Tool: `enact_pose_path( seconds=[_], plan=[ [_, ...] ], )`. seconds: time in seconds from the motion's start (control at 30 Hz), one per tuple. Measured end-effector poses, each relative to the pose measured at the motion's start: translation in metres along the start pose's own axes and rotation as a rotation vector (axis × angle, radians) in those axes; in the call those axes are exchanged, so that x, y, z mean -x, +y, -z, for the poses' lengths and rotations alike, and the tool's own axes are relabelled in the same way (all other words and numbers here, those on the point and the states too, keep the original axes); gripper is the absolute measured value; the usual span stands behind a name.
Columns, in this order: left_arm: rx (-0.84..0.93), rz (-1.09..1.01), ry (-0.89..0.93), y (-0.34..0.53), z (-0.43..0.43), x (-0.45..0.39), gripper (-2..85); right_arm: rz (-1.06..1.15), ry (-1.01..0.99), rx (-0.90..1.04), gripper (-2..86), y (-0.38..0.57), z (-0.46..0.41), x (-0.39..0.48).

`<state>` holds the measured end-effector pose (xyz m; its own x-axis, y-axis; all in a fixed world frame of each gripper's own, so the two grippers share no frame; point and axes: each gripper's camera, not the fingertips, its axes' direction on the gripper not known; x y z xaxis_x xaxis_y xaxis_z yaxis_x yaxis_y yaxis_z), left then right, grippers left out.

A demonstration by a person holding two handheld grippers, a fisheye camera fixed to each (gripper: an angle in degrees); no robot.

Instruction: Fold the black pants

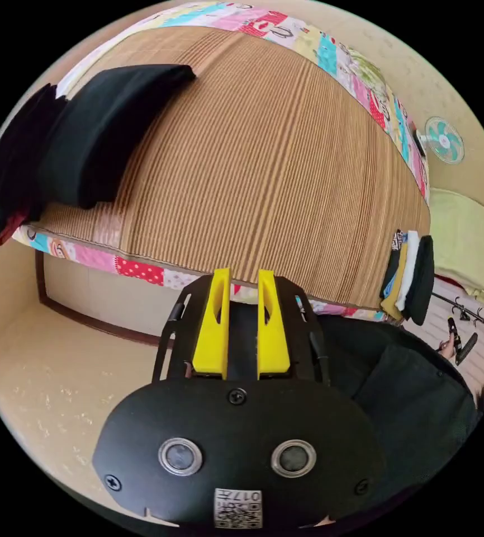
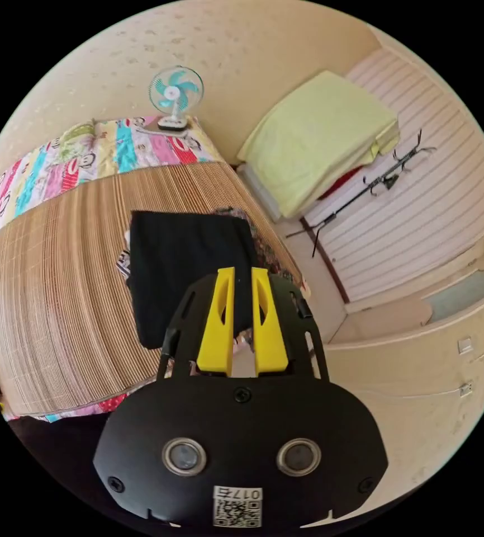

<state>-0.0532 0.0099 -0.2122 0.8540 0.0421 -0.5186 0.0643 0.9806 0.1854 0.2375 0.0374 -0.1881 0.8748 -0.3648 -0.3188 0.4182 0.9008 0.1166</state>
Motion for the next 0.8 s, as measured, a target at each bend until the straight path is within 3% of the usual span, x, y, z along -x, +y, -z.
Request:
enact_pose_path(
  seconds=[0.07,0.13,0.2,0.27,0.37,0.43,0.5,0.6,0.7,0.8],
  plan=[
    [-0.134,0.116,-0.065,0.011,0.042,0.044,7.9,0.098,-0.035,-0.163,1.9,-0.009,0.045,0.093],
    [-0.235,0.176,-0.115,0.014,0.075,0.073,8.2,0.123,-0.089,-0.188,1.1,-0.025,0.072,0.157],
    [-0.344,0.247,-0.172,0.016,0.112,0.102,9.6,0.104,-0.201,-0.204,0.7,-0.039,0.103,0.210],
    [-0.464,0.334,-0.217,0.014,0.158,0.141,11.8,0.073,-0.438,-0.233,0.4,-0.047,0.146,0.259],
    [-0.514,0.389,-0.268,-0.003,0.201,0.186,13.9,0.045,-0.663,-0.231,0.3,-0.038,0.183,0.308],
    [-0.520,0.399,-0.315,-0.018,0.216,0.208,14.8,0.082,-0.712,-0.217,0.3,-0.024,0.195,0.337],
    [-0.498,0.375,-0.306,-0.036,0.218,0.226,15.2,0.172,-0.699,-0.186,0.3,-0.006,0.203,0.370],
    [-0.319,0.340,-0.251,-0.071,0.190,0.249,13.4,0.329,-0.560,-0.079,0.3,0.027,0.207,0.421],
    [-0.423,0.409,-0.274,-0.063,0.190,0.243,8.5,0.420,-0.430,-0.059,0.3,0.057,0.209,0.449],
    [-0.639,0.311,0.115,-0.029,0.203,0.230,4.5,0.421,-0.357,-0.036,0.3,0.075,0.202,0.465]
  ],
)
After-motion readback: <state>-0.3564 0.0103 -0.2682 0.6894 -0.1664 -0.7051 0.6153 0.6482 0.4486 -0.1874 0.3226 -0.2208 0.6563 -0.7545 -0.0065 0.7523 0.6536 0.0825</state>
